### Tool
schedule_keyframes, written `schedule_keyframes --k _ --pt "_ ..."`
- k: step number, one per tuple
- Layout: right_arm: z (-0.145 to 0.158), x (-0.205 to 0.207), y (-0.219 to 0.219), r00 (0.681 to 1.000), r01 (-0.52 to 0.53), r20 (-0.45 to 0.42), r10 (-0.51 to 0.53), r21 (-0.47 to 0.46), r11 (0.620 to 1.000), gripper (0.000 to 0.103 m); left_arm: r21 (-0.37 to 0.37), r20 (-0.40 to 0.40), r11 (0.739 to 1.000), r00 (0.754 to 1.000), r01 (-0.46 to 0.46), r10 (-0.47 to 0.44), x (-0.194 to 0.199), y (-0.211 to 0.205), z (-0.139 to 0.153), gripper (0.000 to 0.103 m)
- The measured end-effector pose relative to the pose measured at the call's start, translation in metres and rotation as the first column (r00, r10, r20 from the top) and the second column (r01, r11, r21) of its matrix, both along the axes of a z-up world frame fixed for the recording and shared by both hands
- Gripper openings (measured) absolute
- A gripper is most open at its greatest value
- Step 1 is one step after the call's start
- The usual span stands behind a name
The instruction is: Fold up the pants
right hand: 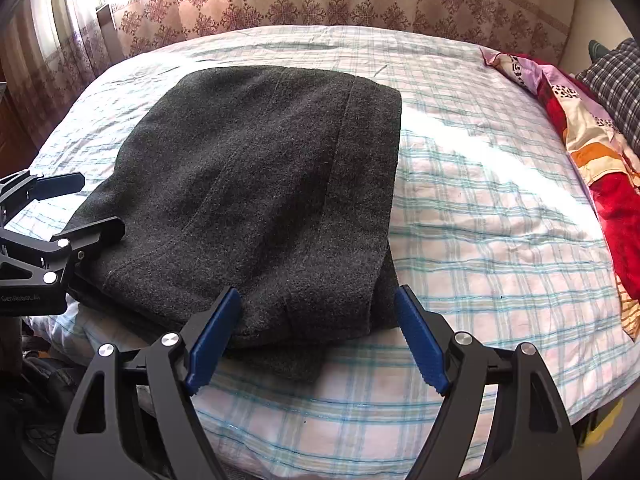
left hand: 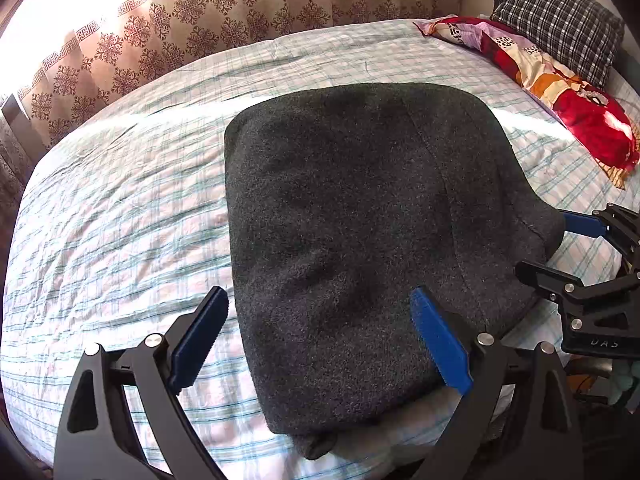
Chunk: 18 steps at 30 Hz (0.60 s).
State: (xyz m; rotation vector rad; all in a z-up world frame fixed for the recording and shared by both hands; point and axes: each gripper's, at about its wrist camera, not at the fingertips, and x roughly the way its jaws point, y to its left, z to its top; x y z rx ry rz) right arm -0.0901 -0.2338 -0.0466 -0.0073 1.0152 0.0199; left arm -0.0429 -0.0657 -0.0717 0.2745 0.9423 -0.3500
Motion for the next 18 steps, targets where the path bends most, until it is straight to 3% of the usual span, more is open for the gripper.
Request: schedule_keyframes --k 7,11,18 --pt "0.019 -0.003 -0.011 0.994 0.053 0.098 -0.056 0.031 0.998 0.079 0.013 0.04 1.0 0.999 -0.007 0.006 -0.005 0.0 0.008 0.095" --pt "0.027 -0.008 -0.016 0.982 0.08 0.168 -0.086 0.043 0.996 0.089 0.009 0.049 1.0 0.999 -0.014 0.013 -0.006 0.0 0.012 0.099" --pt "0.031 -0.01 -0.014 0.975 0.083 0.204 -0.087 0.03 0.996 0.094 -0.024 0.044 0.999 0.998 -0.036 0.037 -0.001 0.005 0.015 0.1"
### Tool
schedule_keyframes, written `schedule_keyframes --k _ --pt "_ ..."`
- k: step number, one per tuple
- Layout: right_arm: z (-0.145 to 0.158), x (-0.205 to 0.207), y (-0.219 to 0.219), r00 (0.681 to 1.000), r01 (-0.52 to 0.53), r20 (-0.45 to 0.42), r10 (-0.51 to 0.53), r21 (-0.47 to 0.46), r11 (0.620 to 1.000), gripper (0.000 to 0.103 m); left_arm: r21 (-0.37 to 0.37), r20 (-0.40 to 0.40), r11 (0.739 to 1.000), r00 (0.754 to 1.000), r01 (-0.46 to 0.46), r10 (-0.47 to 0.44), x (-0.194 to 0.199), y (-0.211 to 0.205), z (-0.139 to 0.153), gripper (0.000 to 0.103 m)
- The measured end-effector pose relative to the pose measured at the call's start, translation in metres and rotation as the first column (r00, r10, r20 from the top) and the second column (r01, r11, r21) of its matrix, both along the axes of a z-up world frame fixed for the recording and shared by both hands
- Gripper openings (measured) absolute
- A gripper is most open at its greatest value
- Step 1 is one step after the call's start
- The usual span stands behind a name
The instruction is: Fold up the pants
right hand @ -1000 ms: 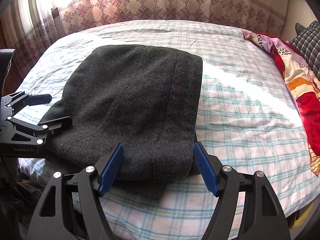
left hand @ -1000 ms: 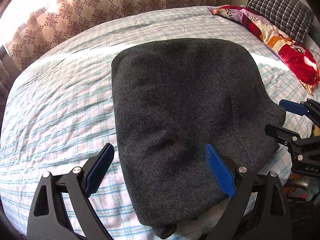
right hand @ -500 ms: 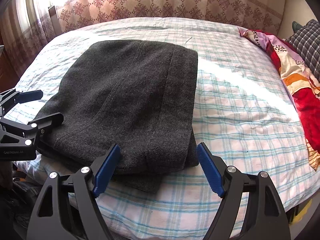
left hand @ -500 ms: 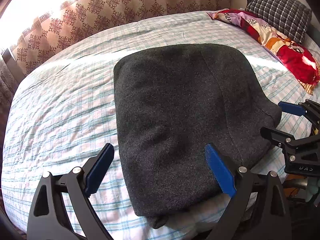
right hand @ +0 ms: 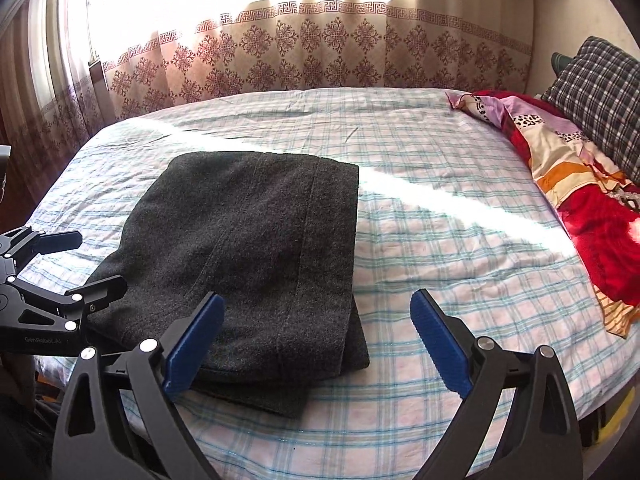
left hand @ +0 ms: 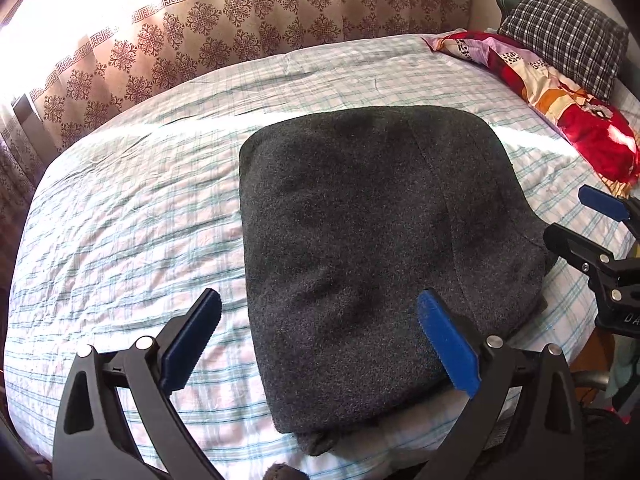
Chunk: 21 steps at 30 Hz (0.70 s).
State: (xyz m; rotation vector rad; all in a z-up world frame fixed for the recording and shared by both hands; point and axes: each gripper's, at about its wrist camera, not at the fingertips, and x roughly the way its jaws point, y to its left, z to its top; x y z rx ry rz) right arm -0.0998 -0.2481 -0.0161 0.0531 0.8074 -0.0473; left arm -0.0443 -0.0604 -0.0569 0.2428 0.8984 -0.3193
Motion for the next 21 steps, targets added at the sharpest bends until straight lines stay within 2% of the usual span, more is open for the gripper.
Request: schedule_keyframes --k 4,9,11,15,21 --pt "-0.001 0.001 -0.002 1.0 0.006 -0.008 -0.006 0.003 1.0 0.094 -0.023 0.005 1.0 1.0 -0.009 0.009 0.002 0.003 0.002 0.1" --pt "-0.012 0.008 -0.02 0.995 0.051 -0.088 -0.039 0.133 0.99 0.094 -0.085 -0.045 0.993 0.996 -0.085 0.082 0.016 0.026 0.0 0.1" --pt "-0.013 0.008 -0.024 0.995 0.058 -0.09 -0.044 0.15 0.987 0.094 -0.127 -0.082 0.984 0.99 -0.121 0.111 0.025 0.04 -0.001 0.1" --pt "-0.018 0.016 -0.029 0.993 0.05 -0.116 -0.023 0.229 0.972 0.094 -0.219 -0.168 0.966 0.981 -0.137 0.101 0.043 0.057 -0.007 0.1" --pt "-0.04 0.047 -0.051 0.979 0.087 -0.2 -0.021 0.327 0.941 0.094 -0.32 -0.309 0.931 0.948 -0.175 0.072 0.081 0.07 -0.04 0.1"
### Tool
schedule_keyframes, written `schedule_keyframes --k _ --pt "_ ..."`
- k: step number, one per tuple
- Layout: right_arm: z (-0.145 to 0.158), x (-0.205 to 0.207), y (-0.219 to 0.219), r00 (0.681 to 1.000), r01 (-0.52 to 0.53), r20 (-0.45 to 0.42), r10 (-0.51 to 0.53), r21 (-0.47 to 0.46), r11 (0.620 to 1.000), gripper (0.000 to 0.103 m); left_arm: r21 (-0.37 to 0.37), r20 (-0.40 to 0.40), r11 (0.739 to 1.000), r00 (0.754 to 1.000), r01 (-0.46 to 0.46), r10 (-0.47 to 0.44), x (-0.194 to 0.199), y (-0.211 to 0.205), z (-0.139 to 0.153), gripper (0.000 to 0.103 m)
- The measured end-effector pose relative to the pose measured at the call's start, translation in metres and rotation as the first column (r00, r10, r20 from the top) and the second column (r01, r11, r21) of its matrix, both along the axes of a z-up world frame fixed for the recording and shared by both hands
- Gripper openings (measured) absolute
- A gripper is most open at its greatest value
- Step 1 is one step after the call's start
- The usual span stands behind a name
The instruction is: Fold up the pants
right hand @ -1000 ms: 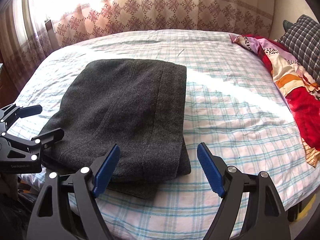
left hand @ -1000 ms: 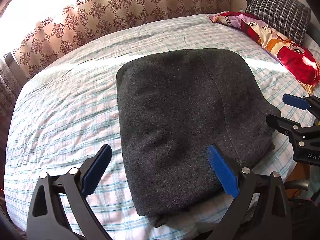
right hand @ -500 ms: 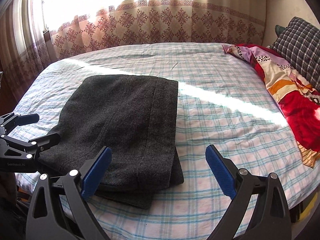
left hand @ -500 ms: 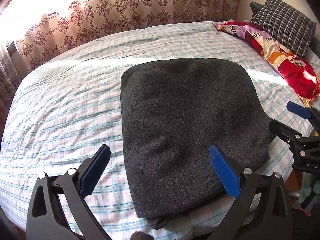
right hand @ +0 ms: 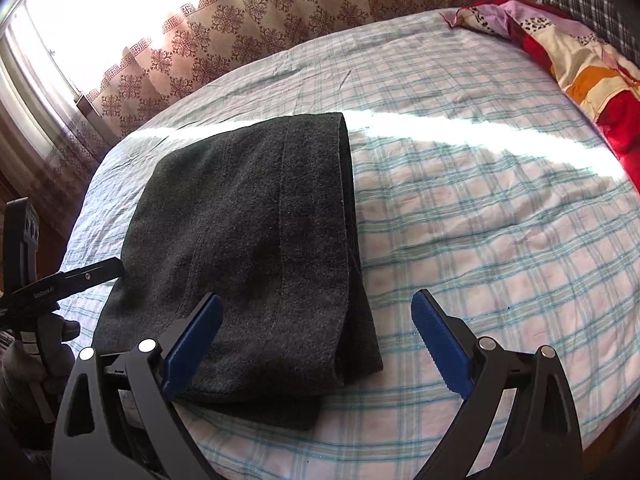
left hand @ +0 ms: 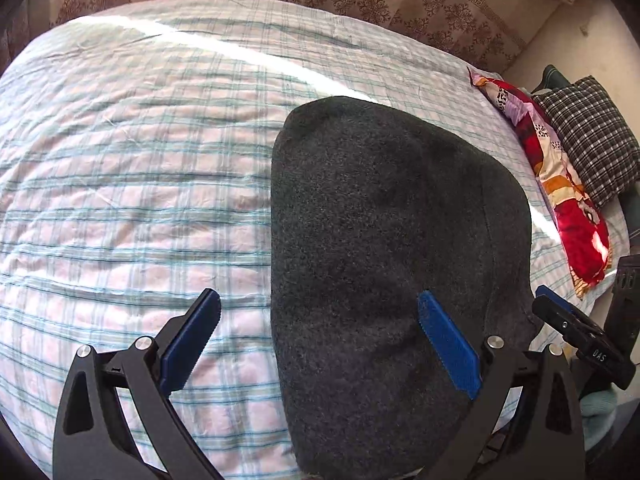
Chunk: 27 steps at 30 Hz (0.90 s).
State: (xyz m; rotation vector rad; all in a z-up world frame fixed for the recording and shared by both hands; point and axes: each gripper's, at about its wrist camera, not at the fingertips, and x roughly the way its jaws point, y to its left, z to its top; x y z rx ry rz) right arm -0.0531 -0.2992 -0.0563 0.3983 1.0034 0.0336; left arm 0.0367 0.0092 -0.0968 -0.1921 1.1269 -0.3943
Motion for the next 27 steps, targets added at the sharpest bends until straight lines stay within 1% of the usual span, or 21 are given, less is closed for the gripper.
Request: schedule_keyframes --k 1,3,7,10,11,13,14,15,16,17,18,19,21,23,25,27 --pt "-0.005 0.007 -0.004 1.0 -0.003 -0.014 0.003 0.031 1.0 0.094 -0.037 -0.023 0.999 1.0 0.005 -0.006 0.006 0.001 -0.005 0.1" --pt "-0.014 0.02 -0.008 0.999 -0.024 -0.036 0.027 0.083 0.996 0.094 -0.077 -0.049 0.997 0.999 0.006 -0.01 0.014 0.001 -0.015 0.1" --pt "-0.034 0.04 -0.009 0.994 -0.043 -0.093 0.057 0.143 0.989 0.094 -0.161 -0.123 0.987 0.992 0.005 -0.026 0.028 0.001 -0.039 0.1" --pt "-0.052 0.051 -0.006 0.985 -0.068 -0.139 0.104 0.243 0.968 0.095 -0.247 -0.18 0.969 0.982 0.005 -0.05 0.036 0.003 -0.056 0.101" --pt "-0.054 0.053 -0.003 0.985 -0.079 -0.133 0.114 0.242 0.967 0.097 -0.281 -0.202 0.96 0.977 0.005 -0.064 0.038 0.004 -0.062 0.101" --pt "-0.056 0.058 0.007 0.975 -0.145 -0.124 0.184 0.272 0.951 0.097 -0.324 -0.211 0.946 0.974 0.006 -0.079 0.041 0.004 -0.068 0.101" --pt "-0.057 0.059 0.013 0.97 -0.169 -0.122 0.209 0.279 0.945 0.096 -0.337 -0.201 0.941 0.975 0.019 -0.091 0.041 0.003 -0.069 0.1" --pt "-0.058 0.061 0.019 0.965 -0.193 -0.121 0.234 0.278 0.941 0.096 -0.345 -0.193 0.938 0.976 0.033 -0.105 0.041 0.001 -0.069 0.094" --pt "-0.059 0.062 0.024 0.961 -0.211 -0.118 0.25 0.268 0.94 0.095 -0.367 -0.19 0.929 0.974 0.046 -0.123 0.041 -0.002 -0.07 0.087" --pt "-0.06 0.062 0.026 0.96 -0.218 -0.112 0.255 0.268 0.938 0.093 -0.371 -0.188 0.928 0.975 0.043 -0.12 0.04 -0.004 -0.07 0.083" --pt "-0.061 0.063 0.026 0.96 -0.222 -0.104 0.261 0.288 0.931 0.086 -0.368 -0.181 0.929 0.977 0.04 -0.114 0.039 -0.005 -0.068 0.079" --pt "-0.061 0.062 0.025 0.961 -0.218 -0.096 0.258 0.308 0.926 0.08 -0.373 -0.168 0.927 0.98 0.039 -0.109 0.036 -0.003 -0.067 0.077" --pt "-0.057 0.055 0.022 0.965 -0.218 -0.065 0.253 0.334 0.917 0.059 -0.396 -0.136 0.917 0.985 0.042 -0.103 0.032 -0.001 -0.062 0.066" --pt "-0.046 0.053 0.028 0.964 -0.239 -0.028 0.263 0.327 0.914 0.048 -0.409 -0.109 0.911 0.989 0.051 -0.104 0.029 0.002 -0.054 0.061" --pt "-0.033 0.053 0.036 0.961 -0.263 0.0 0.275 0.291 0.92 0.044 -0.423 -0.091 0.905 0.99 0.057 -0.104 0.027 0.003 -0.046 0.057" --pt "-0.02 0.053 0.041 0.96 -0.275 0.035 0.277 0.298 0.914 0.041 -0.433 -0.068 0.899 0.993 0.062 -0.101 0.024 0.009 -0.037 0.053"
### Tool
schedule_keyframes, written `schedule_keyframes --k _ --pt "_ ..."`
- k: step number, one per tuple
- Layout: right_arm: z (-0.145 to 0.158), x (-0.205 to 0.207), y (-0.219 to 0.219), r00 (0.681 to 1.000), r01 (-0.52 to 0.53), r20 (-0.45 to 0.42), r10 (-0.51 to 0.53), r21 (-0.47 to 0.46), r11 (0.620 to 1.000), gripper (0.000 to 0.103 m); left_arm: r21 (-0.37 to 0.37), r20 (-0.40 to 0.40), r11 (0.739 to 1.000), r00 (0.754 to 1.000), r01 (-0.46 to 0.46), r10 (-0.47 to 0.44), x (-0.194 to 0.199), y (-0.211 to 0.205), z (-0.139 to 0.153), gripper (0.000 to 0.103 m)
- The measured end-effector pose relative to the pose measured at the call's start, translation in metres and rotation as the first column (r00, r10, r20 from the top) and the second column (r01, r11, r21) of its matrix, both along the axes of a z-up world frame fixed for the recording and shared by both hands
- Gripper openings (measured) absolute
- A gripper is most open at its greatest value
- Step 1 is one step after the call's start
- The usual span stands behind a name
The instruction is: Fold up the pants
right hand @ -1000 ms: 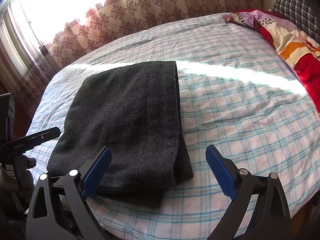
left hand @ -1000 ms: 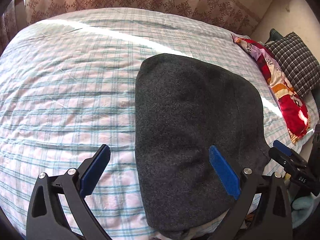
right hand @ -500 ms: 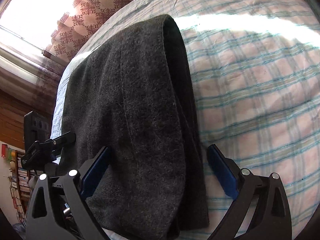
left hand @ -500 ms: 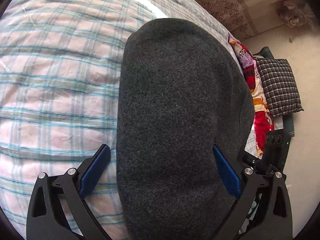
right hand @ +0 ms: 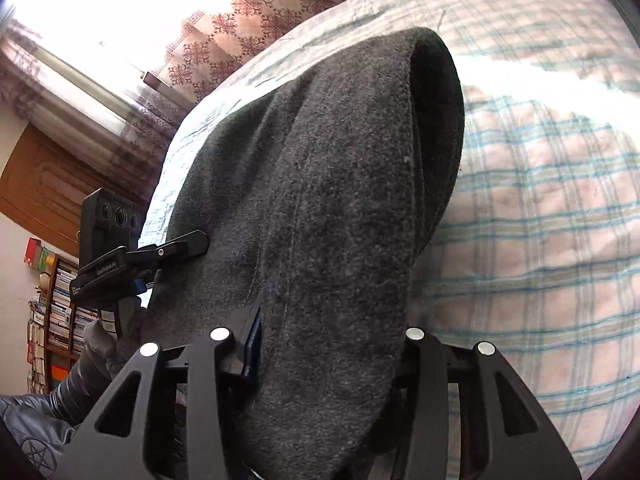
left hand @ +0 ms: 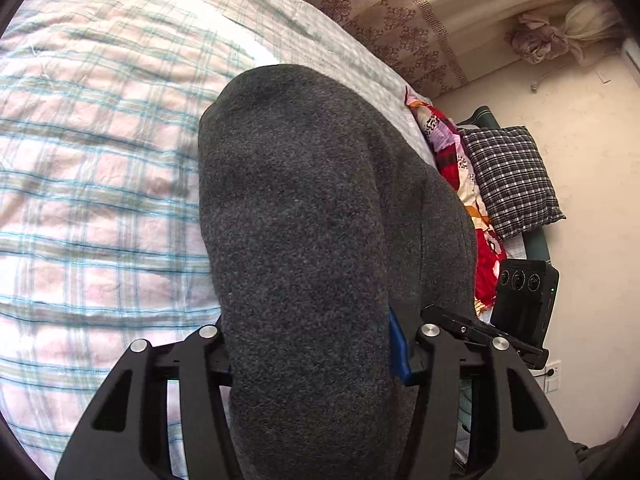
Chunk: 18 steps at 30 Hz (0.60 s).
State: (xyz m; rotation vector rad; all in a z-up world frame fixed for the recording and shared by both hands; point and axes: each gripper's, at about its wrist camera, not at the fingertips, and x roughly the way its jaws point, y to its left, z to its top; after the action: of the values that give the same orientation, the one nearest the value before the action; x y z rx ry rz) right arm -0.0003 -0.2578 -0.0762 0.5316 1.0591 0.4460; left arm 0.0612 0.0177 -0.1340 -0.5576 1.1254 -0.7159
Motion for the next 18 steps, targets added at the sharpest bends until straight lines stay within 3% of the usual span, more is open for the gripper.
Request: schedule_keyframes --k 5,9,14,18 --pt "0.033 0.012 0.036 0.996 -0.059 0.072 0.059 -0.007 0.998 0.04 -0.016 0.067 0.998 0.996 -0.063 0.064 -0.007 0.035 0.029 0.053" --pt "0.052 0.038 0.081 0.983 -0.137 0.123 0.135 0.007 0.991 0.04 -0.012 0.138 0.991 0.981 -0.135 0.135 -0.013 0.09 0.059 0.053" --pt "0.069 0.082 0.169 0.951 -0.262 0.171 0.257 0.007 0.965 0.04 0.01 0.201 0.963 0.944 -0.27 0.263 -0.019 0.176 0.086 0.053" --pt "0.076 0.118 0.257 0.911 -0.375 0.185 0.37 -0.008 0.927 0.04 0.019 0.213 0.917 0.897 -0.399 0.386 -0.027 0.252 0.092 0.053"
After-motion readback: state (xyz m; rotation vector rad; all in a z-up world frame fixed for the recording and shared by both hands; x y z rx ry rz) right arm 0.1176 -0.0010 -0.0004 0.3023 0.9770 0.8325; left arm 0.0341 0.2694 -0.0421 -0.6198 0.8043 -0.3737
